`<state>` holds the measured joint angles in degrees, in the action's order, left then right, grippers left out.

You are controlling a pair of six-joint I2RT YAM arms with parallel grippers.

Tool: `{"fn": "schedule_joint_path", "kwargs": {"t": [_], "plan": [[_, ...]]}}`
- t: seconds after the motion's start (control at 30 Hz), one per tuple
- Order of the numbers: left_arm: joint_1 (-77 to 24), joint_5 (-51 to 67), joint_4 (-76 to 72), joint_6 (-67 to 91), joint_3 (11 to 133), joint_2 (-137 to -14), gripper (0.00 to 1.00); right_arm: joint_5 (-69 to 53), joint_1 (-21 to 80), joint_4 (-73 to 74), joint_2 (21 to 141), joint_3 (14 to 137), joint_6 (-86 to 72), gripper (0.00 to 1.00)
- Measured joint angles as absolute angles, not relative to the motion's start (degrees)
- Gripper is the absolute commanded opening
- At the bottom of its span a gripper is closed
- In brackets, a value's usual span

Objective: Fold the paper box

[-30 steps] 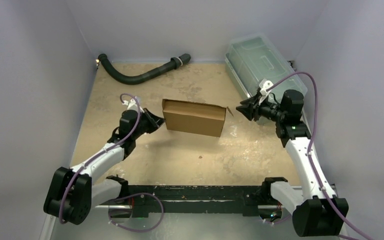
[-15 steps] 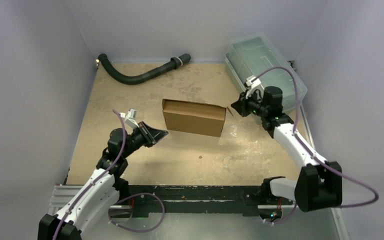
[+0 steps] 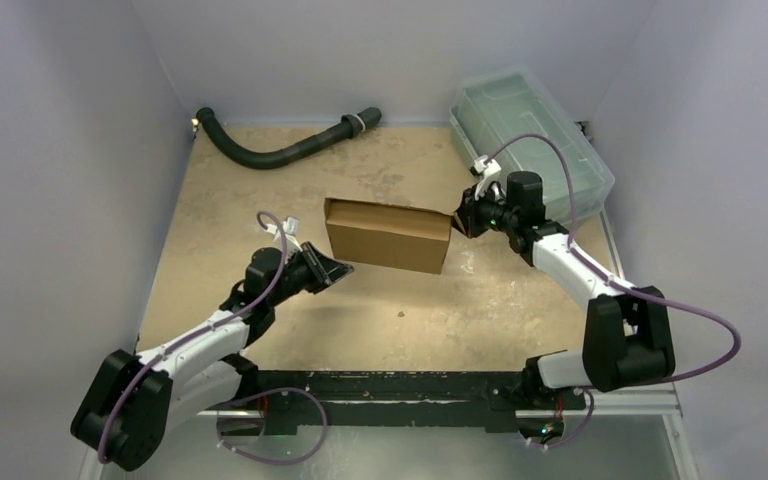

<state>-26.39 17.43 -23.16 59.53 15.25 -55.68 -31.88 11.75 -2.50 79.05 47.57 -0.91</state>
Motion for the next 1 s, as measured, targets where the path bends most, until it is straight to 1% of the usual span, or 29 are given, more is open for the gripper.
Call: {"fn": "schedule_joint_path", "kwargs": {"t": [0.2,0.33,0.4,0.53,0.67,0.77,0.87,1.0], "plan": [[-26.4,14.9,-25.7,59.4,17.0,-60.1,0.08,-37.3,12.3,-2.0,79.1,47.6,-0.7,0.04],[-26.4,14.0,-25.8,59.0,18.3,-58.1,0.09,-40.6,13.0,-0.8,79.1,47.6,0.3,0.04],[-26.4,13.9,-24.7,58.7,18.3,-54.9,0.11,-41.9,13.5,-0.5,79.1,47.5,0.6,0.05],[-26.5,15.0,-21.7,57.2,18.4,-46.6,0.23,-42.4,14.1,-0.2,79.1,47.5,0.8,0.09],[-28.6,16.8,-17.3,55.3,20.2,-39.3,0.30,-39.8,14.2,0.9,79.0,47.5,1.3,0.12],[-33.3,17.0,-14.9,53.7,23.9,-37.1,0.32,-37.3,14.2,1.9,78.0,47.5,2.1,0.13],[-39.6,14.3,-14.5,51.6,28.3,-39.3,0.35,-36.4,14.2,2.3,77.1,47.5,2.9,0.13],[-60.6,3.7,-12.7,46.0,36.8,-50.1,0.42,-36.8,14.2,2.7,76.9,47.5,3.5,0.12]]}}
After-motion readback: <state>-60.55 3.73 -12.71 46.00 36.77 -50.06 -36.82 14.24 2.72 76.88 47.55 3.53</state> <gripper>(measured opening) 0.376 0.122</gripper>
